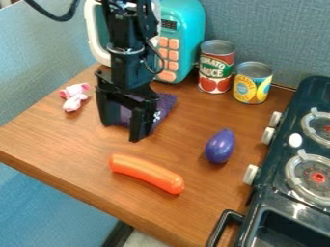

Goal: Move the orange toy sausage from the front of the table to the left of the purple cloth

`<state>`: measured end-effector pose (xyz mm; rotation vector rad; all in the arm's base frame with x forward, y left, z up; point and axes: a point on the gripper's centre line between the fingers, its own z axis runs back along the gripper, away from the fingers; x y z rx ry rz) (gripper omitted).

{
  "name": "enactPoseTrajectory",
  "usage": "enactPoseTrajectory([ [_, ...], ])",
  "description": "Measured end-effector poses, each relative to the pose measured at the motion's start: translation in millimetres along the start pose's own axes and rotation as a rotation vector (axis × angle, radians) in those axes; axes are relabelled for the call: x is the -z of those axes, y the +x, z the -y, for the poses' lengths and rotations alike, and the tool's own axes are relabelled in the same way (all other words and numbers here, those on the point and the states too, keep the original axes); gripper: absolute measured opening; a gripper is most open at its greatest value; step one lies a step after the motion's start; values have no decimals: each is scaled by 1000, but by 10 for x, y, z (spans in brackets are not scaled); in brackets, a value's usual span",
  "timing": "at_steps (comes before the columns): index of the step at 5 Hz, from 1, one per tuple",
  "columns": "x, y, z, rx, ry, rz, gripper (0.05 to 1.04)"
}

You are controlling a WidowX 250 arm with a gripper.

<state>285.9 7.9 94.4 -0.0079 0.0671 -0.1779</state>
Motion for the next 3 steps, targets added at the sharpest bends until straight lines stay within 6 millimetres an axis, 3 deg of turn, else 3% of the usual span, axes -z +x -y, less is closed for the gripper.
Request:
enactPoseTrajectory([
  [1, 89, -17, 6, -14, -6, -22, 1000],
  [2, 144, 23, 78, -177, -21, 42, 1000],
  [3, 102, 67, 241, -232, -34, 87, 1001],
])
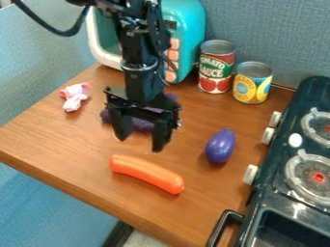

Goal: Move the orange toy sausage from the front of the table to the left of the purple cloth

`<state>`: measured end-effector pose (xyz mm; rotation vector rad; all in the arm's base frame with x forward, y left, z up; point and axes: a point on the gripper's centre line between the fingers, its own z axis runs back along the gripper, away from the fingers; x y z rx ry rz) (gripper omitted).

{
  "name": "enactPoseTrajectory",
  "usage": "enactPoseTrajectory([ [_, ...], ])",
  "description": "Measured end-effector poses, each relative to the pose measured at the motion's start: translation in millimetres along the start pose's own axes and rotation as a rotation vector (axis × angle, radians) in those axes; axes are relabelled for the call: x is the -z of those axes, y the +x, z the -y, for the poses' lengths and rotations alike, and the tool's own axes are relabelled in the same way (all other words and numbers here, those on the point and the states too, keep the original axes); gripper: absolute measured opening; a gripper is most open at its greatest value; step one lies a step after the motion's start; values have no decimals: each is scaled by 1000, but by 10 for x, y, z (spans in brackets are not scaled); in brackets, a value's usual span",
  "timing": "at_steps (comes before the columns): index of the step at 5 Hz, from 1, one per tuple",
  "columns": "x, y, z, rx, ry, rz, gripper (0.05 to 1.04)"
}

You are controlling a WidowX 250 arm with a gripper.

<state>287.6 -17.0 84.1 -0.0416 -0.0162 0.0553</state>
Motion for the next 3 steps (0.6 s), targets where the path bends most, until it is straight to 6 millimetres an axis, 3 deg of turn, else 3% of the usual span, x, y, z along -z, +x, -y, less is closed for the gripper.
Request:
enactPoseTrajectory([
  [1, 24, 28, 91, -35, -54, 27, 1000],
  [2, -34, -14, 44, -143, -70, 57, 1000],
  [3, -10, -58, -60, -432, -1, 110, 1000],
])
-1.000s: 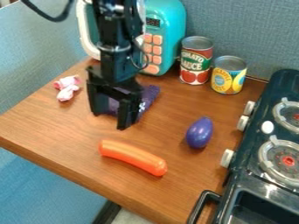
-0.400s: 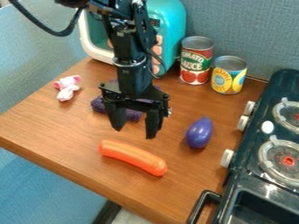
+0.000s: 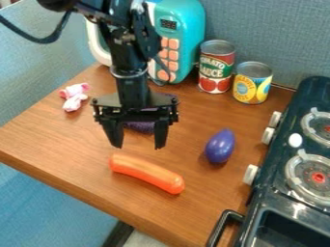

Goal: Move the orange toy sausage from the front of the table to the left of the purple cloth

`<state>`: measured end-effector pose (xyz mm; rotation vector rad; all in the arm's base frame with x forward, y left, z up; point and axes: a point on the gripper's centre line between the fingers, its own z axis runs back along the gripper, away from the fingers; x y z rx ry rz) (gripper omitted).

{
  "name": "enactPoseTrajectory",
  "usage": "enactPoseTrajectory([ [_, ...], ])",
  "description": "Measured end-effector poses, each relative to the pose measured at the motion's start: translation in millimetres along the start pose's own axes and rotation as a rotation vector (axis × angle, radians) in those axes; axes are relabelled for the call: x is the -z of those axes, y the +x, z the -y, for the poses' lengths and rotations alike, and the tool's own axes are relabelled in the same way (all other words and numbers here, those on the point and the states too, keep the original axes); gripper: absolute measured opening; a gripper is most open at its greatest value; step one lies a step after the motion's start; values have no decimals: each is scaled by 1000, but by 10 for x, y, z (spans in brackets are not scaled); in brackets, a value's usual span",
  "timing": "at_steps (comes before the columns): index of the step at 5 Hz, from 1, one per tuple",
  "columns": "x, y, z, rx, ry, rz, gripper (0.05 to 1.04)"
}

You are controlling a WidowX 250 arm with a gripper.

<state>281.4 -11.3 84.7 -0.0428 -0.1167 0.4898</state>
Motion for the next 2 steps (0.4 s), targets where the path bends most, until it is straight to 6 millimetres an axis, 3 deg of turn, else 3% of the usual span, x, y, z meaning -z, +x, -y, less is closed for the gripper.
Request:
enactPoseTrajectory([
  [2, 59, -129, 54, -417, 15, 75, 1000],
])
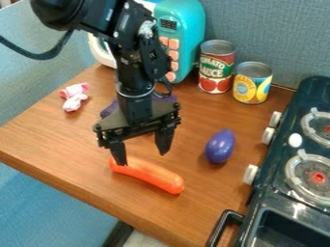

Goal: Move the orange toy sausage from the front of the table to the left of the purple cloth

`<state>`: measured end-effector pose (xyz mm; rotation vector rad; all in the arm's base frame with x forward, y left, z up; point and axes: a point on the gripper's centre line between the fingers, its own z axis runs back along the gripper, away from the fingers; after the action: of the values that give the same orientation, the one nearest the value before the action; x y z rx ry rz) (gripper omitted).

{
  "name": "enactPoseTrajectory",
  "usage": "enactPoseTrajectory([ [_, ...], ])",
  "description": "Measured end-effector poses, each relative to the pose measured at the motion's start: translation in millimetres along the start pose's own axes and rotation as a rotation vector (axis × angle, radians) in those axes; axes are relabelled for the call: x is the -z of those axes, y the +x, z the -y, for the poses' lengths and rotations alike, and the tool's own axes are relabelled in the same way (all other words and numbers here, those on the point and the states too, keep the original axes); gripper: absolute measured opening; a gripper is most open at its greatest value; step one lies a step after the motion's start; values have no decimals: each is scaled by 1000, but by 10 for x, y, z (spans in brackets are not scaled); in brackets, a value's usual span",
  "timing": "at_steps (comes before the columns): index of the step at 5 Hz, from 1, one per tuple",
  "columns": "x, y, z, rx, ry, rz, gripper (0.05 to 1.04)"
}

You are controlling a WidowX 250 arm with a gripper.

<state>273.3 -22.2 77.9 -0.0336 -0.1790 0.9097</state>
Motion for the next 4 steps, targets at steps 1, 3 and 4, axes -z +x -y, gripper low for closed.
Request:
enactPoseTrajectory([
  [1, 122, -45, 23, -81, 34, -38, 1001],
  [3, 300, -106, 123, -188, 52, -116, 1000],
  [4, 398, -98, 103, -226, 117, -127, 1000],
])
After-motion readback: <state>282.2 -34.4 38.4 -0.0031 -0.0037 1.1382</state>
